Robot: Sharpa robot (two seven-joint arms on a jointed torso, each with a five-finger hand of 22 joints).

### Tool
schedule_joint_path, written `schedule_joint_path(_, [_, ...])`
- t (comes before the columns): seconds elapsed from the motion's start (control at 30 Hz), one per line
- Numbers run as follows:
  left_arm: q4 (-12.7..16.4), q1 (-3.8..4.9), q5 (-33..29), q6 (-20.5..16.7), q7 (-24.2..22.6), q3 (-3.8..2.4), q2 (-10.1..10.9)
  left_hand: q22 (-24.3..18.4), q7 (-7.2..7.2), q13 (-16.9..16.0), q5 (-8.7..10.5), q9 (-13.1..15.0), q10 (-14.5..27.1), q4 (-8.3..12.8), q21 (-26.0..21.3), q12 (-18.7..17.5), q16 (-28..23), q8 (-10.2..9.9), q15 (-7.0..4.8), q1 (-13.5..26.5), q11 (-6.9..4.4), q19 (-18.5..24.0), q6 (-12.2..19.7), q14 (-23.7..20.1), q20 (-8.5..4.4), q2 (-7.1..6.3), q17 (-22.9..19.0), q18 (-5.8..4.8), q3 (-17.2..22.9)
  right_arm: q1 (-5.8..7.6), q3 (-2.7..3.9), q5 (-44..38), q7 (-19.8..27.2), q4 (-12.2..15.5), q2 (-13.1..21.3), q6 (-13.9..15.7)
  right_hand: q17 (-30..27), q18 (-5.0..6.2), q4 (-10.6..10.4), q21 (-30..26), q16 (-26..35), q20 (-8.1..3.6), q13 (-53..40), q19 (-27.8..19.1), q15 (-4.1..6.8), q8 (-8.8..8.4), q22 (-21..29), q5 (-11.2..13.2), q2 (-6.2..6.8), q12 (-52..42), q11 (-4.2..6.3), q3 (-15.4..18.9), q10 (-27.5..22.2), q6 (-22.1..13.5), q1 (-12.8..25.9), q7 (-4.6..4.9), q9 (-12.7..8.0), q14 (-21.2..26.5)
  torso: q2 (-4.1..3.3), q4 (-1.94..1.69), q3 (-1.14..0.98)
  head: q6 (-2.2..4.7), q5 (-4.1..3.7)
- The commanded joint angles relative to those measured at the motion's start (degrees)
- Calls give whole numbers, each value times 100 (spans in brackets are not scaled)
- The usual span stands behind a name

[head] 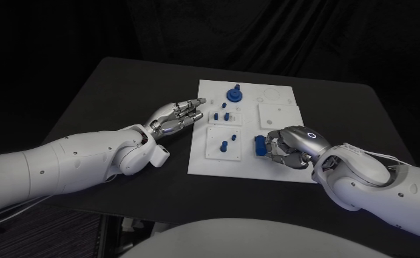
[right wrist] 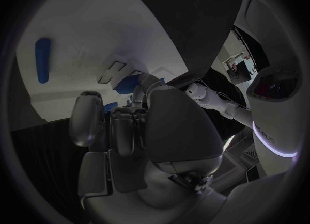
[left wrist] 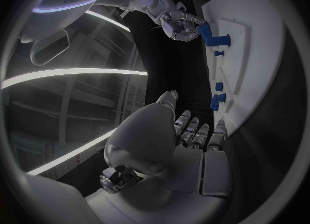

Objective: Assemble the parts on the task board

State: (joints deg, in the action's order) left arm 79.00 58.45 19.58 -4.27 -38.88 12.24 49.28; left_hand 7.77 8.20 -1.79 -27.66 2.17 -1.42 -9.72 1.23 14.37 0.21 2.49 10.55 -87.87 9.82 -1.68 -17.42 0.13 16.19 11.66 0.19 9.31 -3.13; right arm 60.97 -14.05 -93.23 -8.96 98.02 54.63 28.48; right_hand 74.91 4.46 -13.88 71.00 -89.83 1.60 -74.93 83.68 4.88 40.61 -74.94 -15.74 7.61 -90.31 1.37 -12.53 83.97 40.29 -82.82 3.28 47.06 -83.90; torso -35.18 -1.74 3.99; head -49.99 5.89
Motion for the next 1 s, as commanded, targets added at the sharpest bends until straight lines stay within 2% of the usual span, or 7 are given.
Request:
schedule_joint_path(0.03, [16, -9, -9, 54, -126, -5, 7, -4, 107, -9, -17, 5, -55, -2, 9, 30, 3, 17, 13, 35, 3, -26, -43, 30, 32, 23, -1, 53, 41, -14, 2, 174, 102, 56, 55, 258, 1509, -61, -186, -15, -17, 52, -1507, -1, -83, -578, -990, -2, 21, 31, -78, 128, 603, -126, 144, 121, -519, -610, 0, 0, 2, -1, 6])
schedule_joint_path(0.07, [17, -9, -9, 52, -126, -5, 9, -4, 107, -9, -17, 5, -55, -2, 9, 30, 3, 17, 13, 35, 3, -26, -43, 30, 32, 23, -1, 53, 41, -13, 3, 220, 126, 74, 75, 286, 1509, -59, -243, -20, -17, 79, -1507, -3, -113, -896, -989, -3, 29, 31, -116, 206, 603, -209, 228, 173, -796, -610, -1, -5, 2, -1, 8])
schedule_joint_path(0.13, [18, -9, -9, 48, -126, -5, 12, -4, 107, -9, -17, 5, -55, -2, 9, 30, 3, 17, 13, 35, 3, -26, -43, 30, 32, 23, -1, 53, 41, -5, 4, 300, 171, 128, 129, 341, 1509, -61, -253, -15, -17, 111, -1507, 0, -144, -1220, -990, -3, 17, 31, -148, 291, 603, -267, 345, 221, -1098, -610, 1, -7, 2, -1, 14])
schedule_joint_path(0.27, [17, -9, -9, 42, -124, -5, 12, -4, 107, -9, -17, 5, -55, -2, 9, 30, 3, 17, 13, 35, 3, -26, -43, 30, 32, 23, -1, 53, 41, 68, 5, 380, 235, 256, 248, 396, 1509, -55, -259, -19, -17, 140, -1507, -1, -163, -1605, -988, -3, -17, 31, -175, 426, 603, -193, 569, 243, -1544, -610, 1, -5, 2, -1, 13])
schedule_joint_path(0.57, [5, -9, -9, 34, -131, -5, 3, 0, 106, -10, -17, 6, -59, -2, 10, 38, 5, 18, 13, 38, 8, -28, -49, 34, 33, 20, 1, 54, 45, 289, 5, 684, 305, 454, 418, 332, 1509, -69, -278, 57, -17, 146, -1507, 30, -173, -1834, -1008, -3, -133, 31, -183, 582, 603, 86, 1137, 251, -1936, -610, 0, -6, 3, -1, 6])
schedule_joint_path(0.8, [-4, -9, -9, 32, -137, -5, -8, 0, 106, -10, -17, 6, -59, -2, 10, 38, 5, 18, 13, 38, 8, -28, -49, 34, 33, 20, 1, 54, 45, 346, 5, 883, 19, 261, 337, -356, 1509, -65, -256, 36, -17, 199, -1507, 30, -243, -2754, -999, -13, -72, 31, -274, 600, 603, -562, 1240, 381, -2665, -610, -1, -4, 4, -1, 23])
schedule_joint_path(1.0, [-15, -9, -9, 35, -139, -5, -19, 0, 106, -10, -17, 6, -59, -2, 10, 38, 5, 18, 13, 38, 8, -28, -49, 34, 33, 20, 1, 54, 45, 353, 5, 919, -123, 55, 202, -733, 1509, -63, -235, 22, -17, 227, -1507, 27, -277, -2848, -994, -16, 10, 31, -319, 588, 603, -528, 1134, 438, -2811, -610, -4, -4, 3, -1, 7])
